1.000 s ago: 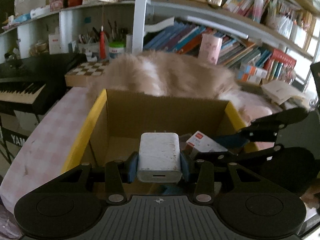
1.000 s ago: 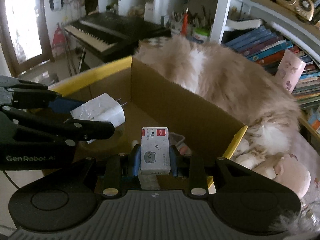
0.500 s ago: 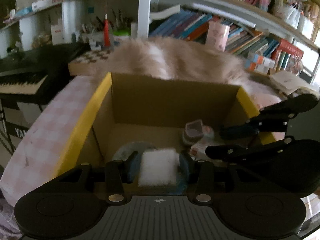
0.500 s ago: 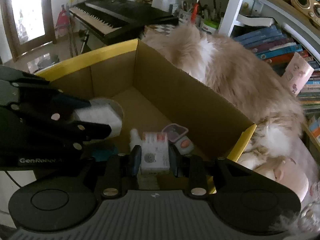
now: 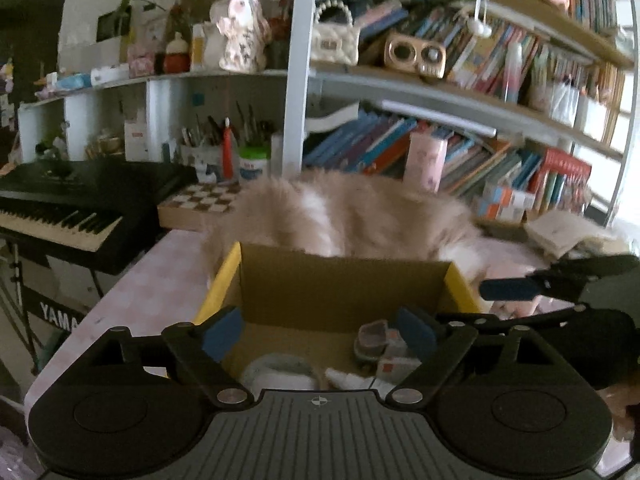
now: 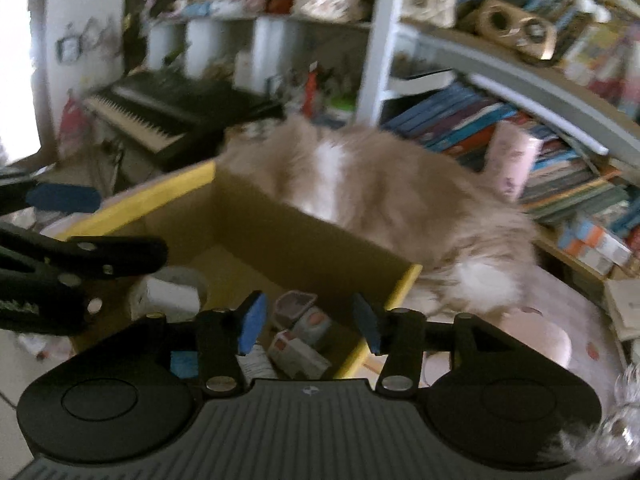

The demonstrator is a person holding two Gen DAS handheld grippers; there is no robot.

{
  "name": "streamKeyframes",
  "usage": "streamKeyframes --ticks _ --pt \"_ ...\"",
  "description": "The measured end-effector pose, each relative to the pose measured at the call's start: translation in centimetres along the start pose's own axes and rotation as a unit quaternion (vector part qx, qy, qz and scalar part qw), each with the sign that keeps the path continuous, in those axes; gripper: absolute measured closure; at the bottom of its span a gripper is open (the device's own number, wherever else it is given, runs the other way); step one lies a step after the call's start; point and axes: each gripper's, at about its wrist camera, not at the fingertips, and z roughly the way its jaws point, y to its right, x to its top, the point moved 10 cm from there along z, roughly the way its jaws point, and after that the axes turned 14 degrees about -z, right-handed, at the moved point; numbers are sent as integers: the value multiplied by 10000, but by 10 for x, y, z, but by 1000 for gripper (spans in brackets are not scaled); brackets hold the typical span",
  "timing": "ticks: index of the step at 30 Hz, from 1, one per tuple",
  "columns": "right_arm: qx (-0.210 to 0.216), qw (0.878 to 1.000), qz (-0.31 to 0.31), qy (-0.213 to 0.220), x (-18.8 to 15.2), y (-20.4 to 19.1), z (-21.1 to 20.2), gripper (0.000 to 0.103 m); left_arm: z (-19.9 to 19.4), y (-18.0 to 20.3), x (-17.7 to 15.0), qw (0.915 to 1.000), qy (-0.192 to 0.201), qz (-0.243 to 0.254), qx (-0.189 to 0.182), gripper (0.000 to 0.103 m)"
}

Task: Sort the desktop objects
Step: 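Open both tools to release the charger and medicine box into the box, then withdraw both open tools up and away from the yellow box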

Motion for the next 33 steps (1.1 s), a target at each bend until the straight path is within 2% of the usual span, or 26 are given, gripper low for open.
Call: streamKeyframes --ticks 7,14,22,33 --pt "-545 9968 541 223 -12 19 -41 54 -25 2 1 9994 183 -240 -142 13" --pt "-972 9900 1005 186 -43 21 -83 50 -57 2 -18 9994 218 -232 -145 8" --pt "-1090 9872 1165 -22 -83 -7 -119 46 -91 -5 -52 9996 1 -287 -86 8" --pt "-985 9880 1157 -272 -123 -62 -160 44 -131 0 -104 9990 -348 -200 -180 7"
